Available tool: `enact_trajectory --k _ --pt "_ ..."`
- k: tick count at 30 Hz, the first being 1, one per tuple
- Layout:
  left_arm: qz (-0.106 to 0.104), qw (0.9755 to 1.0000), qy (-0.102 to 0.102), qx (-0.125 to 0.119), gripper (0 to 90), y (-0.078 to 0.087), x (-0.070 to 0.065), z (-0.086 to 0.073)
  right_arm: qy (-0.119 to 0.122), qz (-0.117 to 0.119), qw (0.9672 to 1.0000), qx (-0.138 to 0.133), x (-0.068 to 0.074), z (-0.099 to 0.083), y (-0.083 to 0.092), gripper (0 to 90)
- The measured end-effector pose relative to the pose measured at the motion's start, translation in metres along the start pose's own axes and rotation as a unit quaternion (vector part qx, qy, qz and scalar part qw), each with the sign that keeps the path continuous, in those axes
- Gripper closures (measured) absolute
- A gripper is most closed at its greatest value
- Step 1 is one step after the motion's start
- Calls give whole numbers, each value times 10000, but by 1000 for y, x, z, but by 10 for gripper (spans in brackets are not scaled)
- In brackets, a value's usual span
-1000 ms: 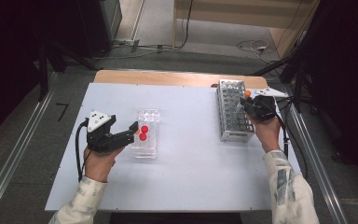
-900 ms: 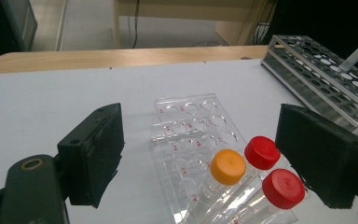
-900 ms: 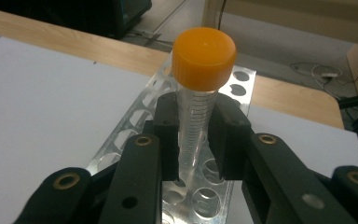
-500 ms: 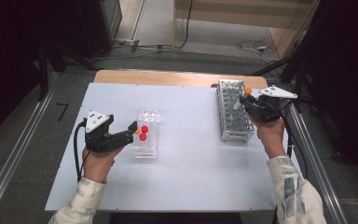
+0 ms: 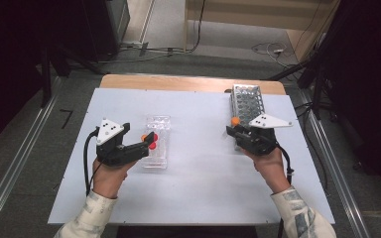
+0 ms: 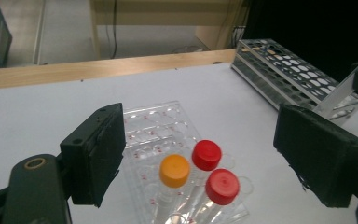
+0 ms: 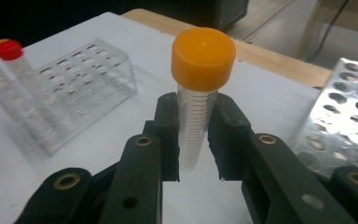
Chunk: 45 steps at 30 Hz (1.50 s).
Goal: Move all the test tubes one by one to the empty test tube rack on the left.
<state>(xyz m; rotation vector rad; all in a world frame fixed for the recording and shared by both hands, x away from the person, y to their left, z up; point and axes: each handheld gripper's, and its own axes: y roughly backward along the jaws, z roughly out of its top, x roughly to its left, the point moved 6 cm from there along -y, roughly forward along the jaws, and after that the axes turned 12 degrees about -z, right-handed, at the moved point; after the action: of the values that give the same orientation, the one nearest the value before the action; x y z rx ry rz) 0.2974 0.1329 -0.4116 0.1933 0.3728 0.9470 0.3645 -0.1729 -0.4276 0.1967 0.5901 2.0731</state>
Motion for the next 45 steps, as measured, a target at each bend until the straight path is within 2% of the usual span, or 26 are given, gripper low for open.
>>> enact_trajectory --k 8,11,19,24,27,33,39,45 --pt "-275 9994 -211 74 171 -3 -22 1 103 363 9993 74 30 -10 3 717" --pt "-394 9985 -358 143 177 -7 -34 -1 203 492 9985 113 44 -13 3 717" --pt "-792 9938 -662 406 181 -22 -67 -12 659 814 9943 216 87 -23 1 717" --pt "-1015 9903 -796 512 239 -28 -81 -19 849 957 9915 232 107 -26 0 717" --pt "-1115 9882 -872 593 293 -32 -88 -24 998 948 9902 231 113 -28 -2 716" --pt "-1294 9846 -950 690 446 -38 -98 -32 1078 1098 9876 308 127 -34 -1 715" --pt "-1318 9833 -1027 720 621 -39 -100 -35 1057 1165 9871 308 128 -33 1 715" --pt "-1286 9826 -1086 779 650 -42 -102 -38 1012 1160 9876 318 127 -34 0 715"
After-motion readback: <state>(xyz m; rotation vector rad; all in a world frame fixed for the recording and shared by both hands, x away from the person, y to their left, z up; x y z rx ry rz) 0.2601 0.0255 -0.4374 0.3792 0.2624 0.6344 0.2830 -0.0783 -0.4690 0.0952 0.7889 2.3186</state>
